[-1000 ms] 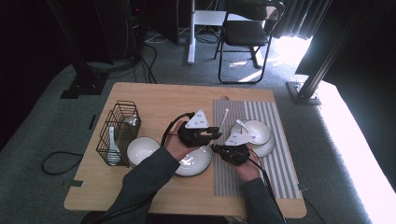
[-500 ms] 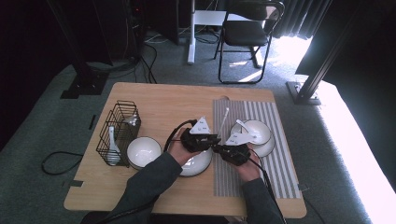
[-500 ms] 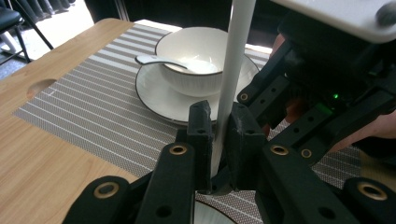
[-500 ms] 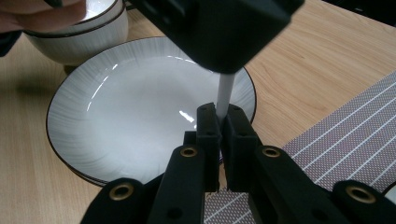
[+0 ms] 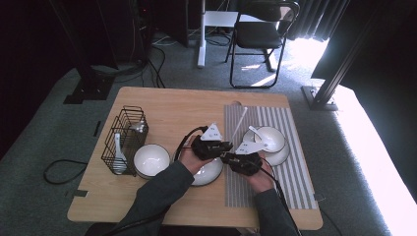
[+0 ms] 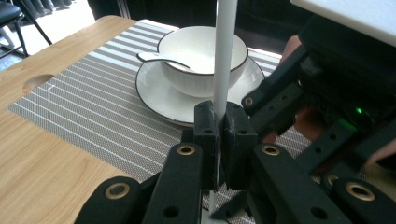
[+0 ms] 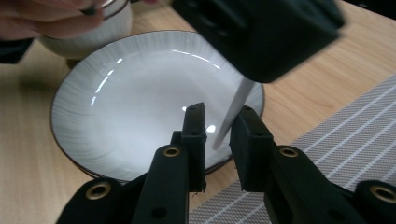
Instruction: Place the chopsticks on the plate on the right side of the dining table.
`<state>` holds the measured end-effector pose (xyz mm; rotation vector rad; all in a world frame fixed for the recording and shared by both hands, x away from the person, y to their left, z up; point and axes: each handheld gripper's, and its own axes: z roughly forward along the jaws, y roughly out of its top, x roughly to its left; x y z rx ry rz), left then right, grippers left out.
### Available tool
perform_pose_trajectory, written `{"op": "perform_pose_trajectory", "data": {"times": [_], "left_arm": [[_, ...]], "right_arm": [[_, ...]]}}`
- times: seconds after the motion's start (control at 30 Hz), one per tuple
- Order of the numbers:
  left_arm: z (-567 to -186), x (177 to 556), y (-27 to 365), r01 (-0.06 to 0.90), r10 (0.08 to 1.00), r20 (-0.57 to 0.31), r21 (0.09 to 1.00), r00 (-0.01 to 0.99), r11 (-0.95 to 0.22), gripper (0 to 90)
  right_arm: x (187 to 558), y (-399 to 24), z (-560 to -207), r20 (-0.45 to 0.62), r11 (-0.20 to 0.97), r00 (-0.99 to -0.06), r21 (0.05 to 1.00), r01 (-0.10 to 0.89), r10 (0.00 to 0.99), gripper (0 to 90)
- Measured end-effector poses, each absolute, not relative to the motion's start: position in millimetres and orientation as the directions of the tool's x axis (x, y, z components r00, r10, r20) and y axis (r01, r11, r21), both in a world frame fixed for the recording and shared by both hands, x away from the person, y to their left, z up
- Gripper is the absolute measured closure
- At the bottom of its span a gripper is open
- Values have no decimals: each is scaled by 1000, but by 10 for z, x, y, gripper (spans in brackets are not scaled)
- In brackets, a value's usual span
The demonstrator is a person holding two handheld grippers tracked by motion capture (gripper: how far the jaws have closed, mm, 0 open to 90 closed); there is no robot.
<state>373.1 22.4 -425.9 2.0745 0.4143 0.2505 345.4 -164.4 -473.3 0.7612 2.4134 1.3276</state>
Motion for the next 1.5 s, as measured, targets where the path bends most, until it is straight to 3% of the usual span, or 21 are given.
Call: {"op": "perform_pose_trajectory", "data": {"times": [0.5, 1.1, 1.5], "left_arm": [[-4296, 3765, 128, 197, 412, 6, 872, 911, -449, 868], [-4283, 3891, 177, 197, 440, 34, 860, 898, -470, 867], [-4244, 3996, 193, 204, 467, 47, 858, 883, -471, 867]], "right_arm": [[3392, -1575, -4717, -15, 469, -860, 843, 263, 509, 749], [3385, -1565, -4775, -63, 532, -856, 806, 260, 513, 635], [3366, -1669, -4832, -67, 516, -809, 800, 305, 583, 537]]}}
